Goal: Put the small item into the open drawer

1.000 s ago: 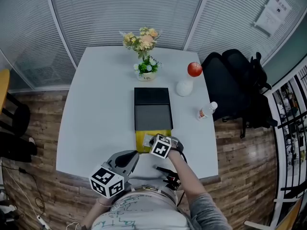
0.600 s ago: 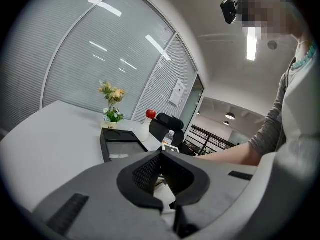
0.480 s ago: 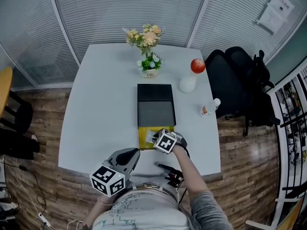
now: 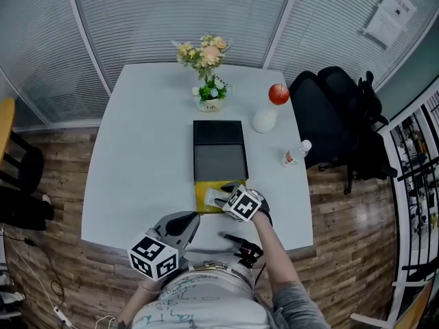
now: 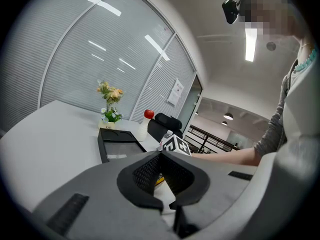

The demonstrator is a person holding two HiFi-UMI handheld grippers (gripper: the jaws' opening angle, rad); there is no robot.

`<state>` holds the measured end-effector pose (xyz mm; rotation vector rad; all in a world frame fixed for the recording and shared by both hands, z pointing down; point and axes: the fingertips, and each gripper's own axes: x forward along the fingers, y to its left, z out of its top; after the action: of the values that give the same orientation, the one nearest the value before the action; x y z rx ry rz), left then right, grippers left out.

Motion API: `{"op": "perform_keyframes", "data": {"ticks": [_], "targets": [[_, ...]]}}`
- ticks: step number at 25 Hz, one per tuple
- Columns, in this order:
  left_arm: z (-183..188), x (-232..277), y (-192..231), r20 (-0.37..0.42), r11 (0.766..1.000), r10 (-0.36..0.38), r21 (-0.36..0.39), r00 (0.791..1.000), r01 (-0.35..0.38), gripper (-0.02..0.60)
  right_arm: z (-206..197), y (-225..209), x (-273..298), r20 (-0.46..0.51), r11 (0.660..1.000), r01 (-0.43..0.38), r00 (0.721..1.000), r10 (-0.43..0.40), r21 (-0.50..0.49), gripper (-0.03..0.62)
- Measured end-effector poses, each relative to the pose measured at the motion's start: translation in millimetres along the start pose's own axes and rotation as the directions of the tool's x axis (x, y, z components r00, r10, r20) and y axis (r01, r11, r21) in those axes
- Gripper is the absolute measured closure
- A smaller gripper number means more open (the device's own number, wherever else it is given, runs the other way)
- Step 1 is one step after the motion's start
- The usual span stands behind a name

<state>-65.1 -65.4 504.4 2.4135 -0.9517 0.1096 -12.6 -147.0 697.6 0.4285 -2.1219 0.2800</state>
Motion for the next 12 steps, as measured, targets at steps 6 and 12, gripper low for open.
{"op": "perform_keyframes", "data": {"ticks": [6, 12], "targets": [[-0.2, 0.0, 0.4, 0.005, 1.0, -0.003, -0.002, 1.0, 0.003, 0.584, -3.8, 5.2, -2.1, -0.019, 1.0, -0.004, 1.0, 0.003, -0.007, 0.407], [0.0, 1.8, 1.6, -0.004, 1.0, -0.011, -0.007, 1.0, 0.011, 0.584, -6.6, 5.0, -0.7, 0.008, 1.0, 0.001, 1.0, -0.001, 0.008, 0.407]]}}
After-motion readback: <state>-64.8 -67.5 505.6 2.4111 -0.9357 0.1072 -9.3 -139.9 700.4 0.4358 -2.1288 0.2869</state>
